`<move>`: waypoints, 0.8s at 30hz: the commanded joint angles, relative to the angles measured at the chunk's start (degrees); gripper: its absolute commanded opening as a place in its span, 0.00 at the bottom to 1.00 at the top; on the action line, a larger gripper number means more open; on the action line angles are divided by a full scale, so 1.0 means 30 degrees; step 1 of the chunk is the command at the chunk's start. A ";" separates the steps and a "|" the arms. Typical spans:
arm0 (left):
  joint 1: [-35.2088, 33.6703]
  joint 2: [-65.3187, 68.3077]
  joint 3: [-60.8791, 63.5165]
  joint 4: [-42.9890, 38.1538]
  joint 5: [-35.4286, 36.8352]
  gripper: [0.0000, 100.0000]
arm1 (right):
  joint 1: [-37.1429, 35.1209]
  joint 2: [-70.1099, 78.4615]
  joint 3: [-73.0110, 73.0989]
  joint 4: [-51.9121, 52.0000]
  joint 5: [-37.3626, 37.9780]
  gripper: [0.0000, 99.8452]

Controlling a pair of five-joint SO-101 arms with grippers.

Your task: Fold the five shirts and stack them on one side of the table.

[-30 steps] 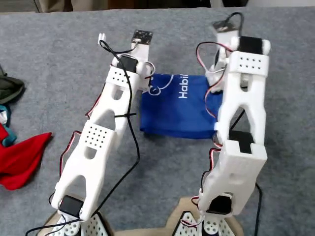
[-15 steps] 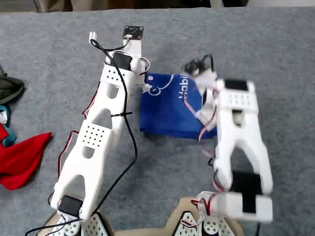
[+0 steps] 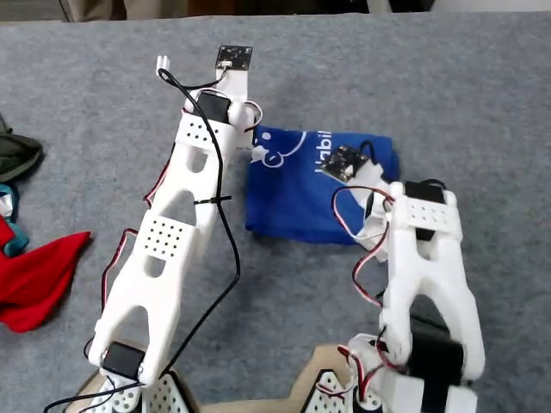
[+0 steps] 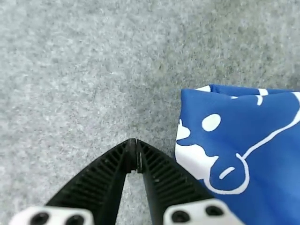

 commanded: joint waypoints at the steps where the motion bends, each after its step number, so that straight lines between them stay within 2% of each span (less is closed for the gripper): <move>1: 0.0147 -0.0337 -0.0791 -0.0234 -0.0117 0.02 | 0.0220 -0.2300 -0.1187 0.1055 0.2462 0.28; 6: 0.0147 -0.0337 -0.0791 -0.0234 -0.0117 0.02 | -0.0044 -0.3092 -0.1333 0.1905 0.4366 0.28; 12: 0.0176 -0.0308 -0.0762 -0.0176 -0.0117 0.02 | -0.0044 -0.3092 0.0337 0.0440 0.6125 0.28; 21: 0.0147 0.0190 -0.0938 -0.0147 -0.0117 0.02 | -0.0864 -0.3092 0.1685 0.0264 0.6447 0.28; 24: 0.0176 0.0190 -0.0938 -0.0117 -0.0117 0.02 | -0.1275 -0.3092 0.2799 -0.1612 0.6447 0.28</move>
